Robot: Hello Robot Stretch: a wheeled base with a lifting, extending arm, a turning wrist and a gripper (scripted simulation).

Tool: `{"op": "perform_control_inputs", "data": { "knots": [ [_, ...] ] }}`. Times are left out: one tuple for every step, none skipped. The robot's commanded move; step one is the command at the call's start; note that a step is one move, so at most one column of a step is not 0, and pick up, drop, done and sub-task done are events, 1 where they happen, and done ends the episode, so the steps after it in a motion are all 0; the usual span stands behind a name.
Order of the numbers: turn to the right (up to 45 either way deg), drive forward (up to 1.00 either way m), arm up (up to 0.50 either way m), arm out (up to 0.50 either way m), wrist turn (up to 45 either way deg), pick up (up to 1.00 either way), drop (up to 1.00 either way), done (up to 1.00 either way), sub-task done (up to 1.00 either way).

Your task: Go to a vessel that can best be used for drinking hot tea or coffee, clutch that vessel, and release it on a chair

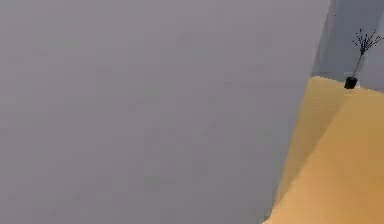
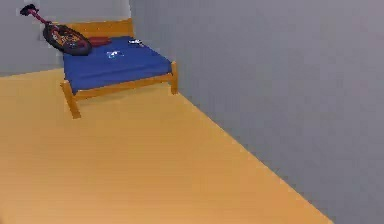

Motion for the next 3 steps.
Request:
{"op": "perform_control_inputs", "data": {
  "knots": [
    [-45.0,0.00,0.00,0.00,0.0,0.00,0.00,0.00,0.00],
    [-45.0,0.00,0.00,0.00,0.0,0.00,0.00,0.00,0.00],
    [-27.0,0.00,0.00,0.00,0.0,0.00,0.00,0.00,0.00]
  ]
}}
